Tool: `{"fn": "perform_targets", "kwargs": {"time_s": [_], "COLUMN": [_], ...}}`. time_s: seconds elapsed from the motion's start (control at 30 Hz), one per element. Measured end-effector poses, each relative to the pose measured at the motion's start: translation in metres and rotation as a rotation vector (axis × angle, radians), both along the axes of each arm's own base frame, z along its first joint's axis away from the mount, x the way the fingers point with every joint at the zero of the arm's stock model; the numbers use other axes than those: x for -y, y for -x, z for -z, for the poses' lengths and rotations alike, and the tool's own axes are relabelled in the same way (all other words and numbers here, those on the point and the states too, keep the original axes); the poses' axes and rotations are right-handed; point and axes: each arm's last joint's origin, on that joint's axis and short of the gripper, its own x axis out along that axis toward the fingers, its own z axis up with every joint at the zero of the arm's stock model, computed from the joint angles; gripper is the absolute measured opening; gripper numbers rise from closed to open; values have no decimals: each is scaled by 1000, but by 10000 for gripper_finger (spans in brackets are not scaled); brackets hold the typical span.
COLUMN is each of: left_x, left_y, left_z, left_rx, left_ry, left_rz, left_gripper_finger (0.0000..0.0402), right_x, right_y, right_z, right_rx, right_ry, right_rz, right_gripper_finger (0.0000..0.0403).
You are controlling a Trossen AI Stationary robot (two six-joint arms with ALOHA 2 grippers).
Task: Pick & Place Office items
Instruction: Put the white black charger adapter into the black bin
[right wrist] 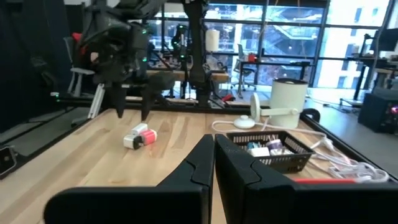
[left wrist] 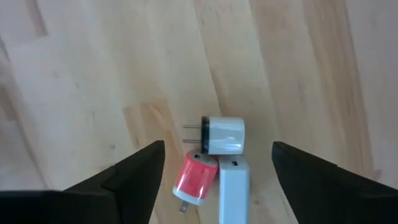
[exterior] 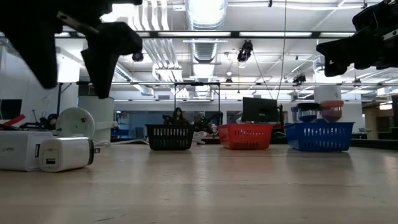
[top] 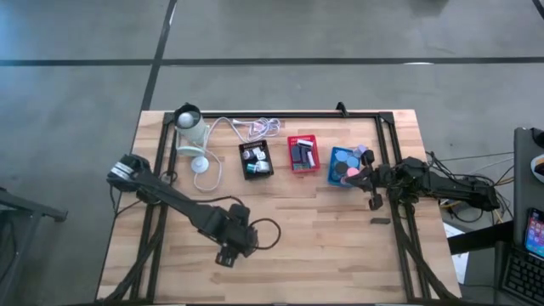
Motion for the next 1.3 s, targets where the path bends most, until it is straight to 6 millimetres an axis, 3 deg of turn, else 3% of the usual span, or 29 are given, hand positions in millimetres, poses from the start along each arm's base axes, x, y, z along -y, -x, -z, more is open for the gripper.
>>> {"fn": "perform_targets", "kwargs": {"time_s": [0.53,0.97,1.3], "left_x": [11,13,13], "left_y": [-12,-16,-15], "left_z": [44,48,49], "left_rx": [-102,-70,-76], "left_ry": [-78,-65,-54], "left_rz": [64,76,73], "left_gripper_finger": [296,291,261], "right_x": [0,1,1], "right_y": [-1,-1,-1], "right_z": [2,3,3], "right_rx": [-30,-35,-35], "right_ry": [-12,-14,-14], "right_rz": [7,30,31], "right_gripper_finger": [8,8,8]}}
